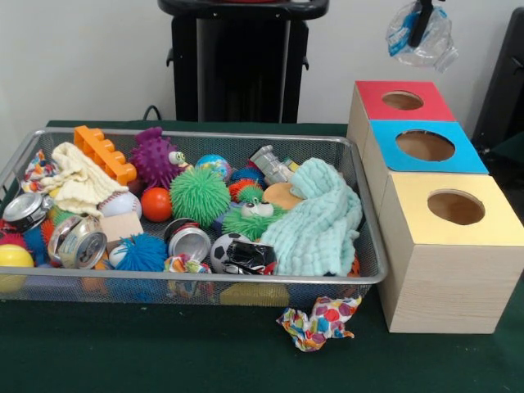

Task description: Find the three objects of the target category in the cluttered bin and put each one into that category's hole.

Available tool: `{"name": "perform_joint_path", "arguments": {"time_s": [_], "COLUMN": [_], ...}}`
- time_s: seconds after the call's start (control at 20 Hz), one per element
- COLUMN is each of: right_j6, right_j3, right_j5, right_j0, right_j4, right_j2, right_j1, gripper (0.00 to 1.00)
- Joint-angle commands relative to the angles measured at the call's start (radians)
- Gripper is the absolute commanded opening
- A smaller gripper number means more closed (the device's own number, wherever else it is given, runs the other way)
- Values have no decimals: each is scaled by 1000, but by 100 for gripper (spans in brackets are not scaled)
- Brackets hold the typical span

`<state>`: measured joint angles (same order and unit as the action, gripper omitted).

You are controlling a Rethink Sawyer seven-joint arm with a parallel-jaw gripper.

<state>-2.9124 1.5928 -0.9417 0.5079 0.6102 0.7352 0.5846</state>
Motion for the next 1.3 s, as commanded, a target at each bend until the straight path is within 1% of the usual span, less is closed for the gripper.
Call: {"name": "perform_joint_path", "arguments": {"time_s": [0.05, 0.4, 0.5, 0.65, 0.95, 1.15, 1.3], "right_j6": [-167, -177, -203, -208, -219, -227, -218], "right_j3": [-75, -77, -69, -48, 10, 0, 13], "right_j5": [-78, -71, -88, -87, -44, -29, -19], "right_j0": [17, 0, -6, -4, -1, 7, 7], "right_j4": [-114, -107, -83, -76, -37, -37, -34], "right_j2": [17, -10, -26, -26, -56, -60, -69], "right_j1": [-38, -34, -20, -6, 20, 3, 11], "gripper": [0, 0, 0, 0, 0, 0, 0]}}
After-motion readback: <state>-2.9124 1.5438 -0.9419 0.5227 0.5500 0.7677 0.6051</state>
